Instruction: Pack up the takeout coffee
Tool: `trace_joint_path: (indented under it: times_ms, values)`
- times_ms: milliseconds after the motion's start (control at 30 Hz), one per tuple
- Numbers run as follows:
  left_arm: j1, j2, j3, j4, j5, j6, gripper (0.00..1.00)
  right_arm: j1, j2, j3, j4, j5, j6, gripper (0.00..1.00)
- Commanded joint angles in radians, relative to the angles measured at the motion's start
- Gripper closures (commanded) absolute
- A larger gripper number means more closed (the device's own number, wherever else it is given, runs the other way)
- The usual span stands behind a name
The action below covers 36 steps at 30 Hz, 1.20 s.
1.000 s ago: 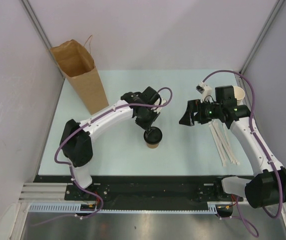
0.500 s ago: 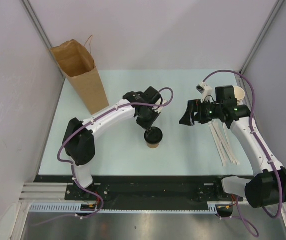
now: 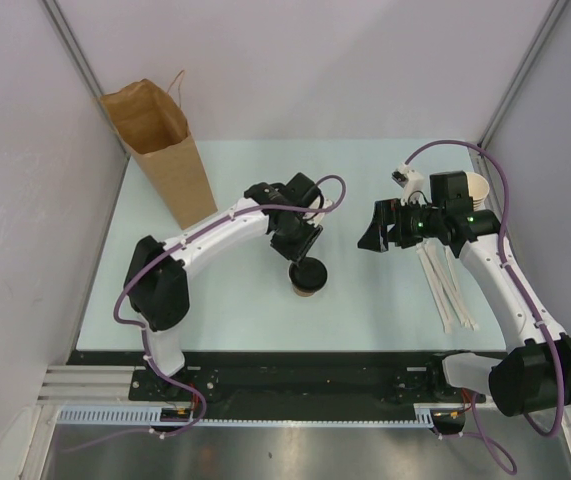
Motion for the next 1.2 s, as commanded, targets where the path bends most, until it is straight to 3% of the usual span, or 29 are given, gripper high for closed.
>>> trace_joint_path:
  times_ms: [0,367,533,600,633,667,833,1000,1167]
  values:
    - [0.016,-0.046,0.064,-0.017,0.013,0.014,0.57,0.003,-0.021,0.001,0.027,-0.013,-0.008,0.0]
    - [0.064,-0.114,0.048,-0.006,0.041,0.02,0.57,0.003,-0.001,0.001,0.018,-0.054,-0.014,0.0]
    - [0.139,-0.216,-0.026,0.066,0.272,0.017,0.6,0.004,0.048,-0.005,0.009,-0.128,0.009,0.02]
    - [0.173,-0.316,-0.081,0.17,0.338,0.008,0.6,0.006,0.066,-0.028,0.018,-0.159,0.023,0.11]
    - [0.177,-0.35,-0.141,0.209,0.354,0.01,0.6,0.01,0.085,-0.036,0.018,-0.188,0.027,0.24]
    - [0.176,-0.377,-0.172,0.276,0.357,0.023,0.6,0.016,0.094,-0.051,0.021,-0.196,0.026,0.3]
    - [0.181,-0.477,-0.342,0.329,0.389,0.042,0.62,0.094,0.116,-0.091,0.033,-0.179,0.017,0.6]
    - [0.226,-0.474,-0.42,0.373,0.527,-0.024,0.61,0.182,0.122,-0.135,0.063,-0.102,0.009,0.67]
    - [0.253,-0.453,-0.443,0.414,0.516,-0.078,0.61,0.242,0.172,-0.137,0.078,-0.061,0.001,0.7]
